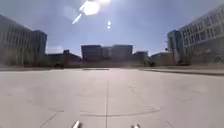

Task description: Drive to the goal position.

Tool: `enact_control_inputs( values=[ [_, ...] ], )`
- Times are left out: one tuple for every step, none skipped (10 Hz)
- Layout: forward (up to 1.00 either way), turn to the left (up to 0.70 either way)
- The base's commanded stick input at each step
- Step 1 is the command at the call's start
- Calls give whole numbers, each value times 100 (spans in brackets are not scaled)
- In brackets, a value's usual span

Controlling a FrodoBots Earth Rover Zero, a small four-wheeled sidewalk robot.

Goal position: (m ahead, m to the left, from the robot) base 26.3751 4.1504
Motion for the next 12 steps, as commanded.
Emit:
enact_control_inputs(
  values=[
    [85,4],
    [85,4],
    [85,4],
    [85,4],
    [85,4],
    [85,4],
    [85,4],
    [85,4],
    [85,4],
    [85,4],
    [85,4],
    [85,4]
  ],
)
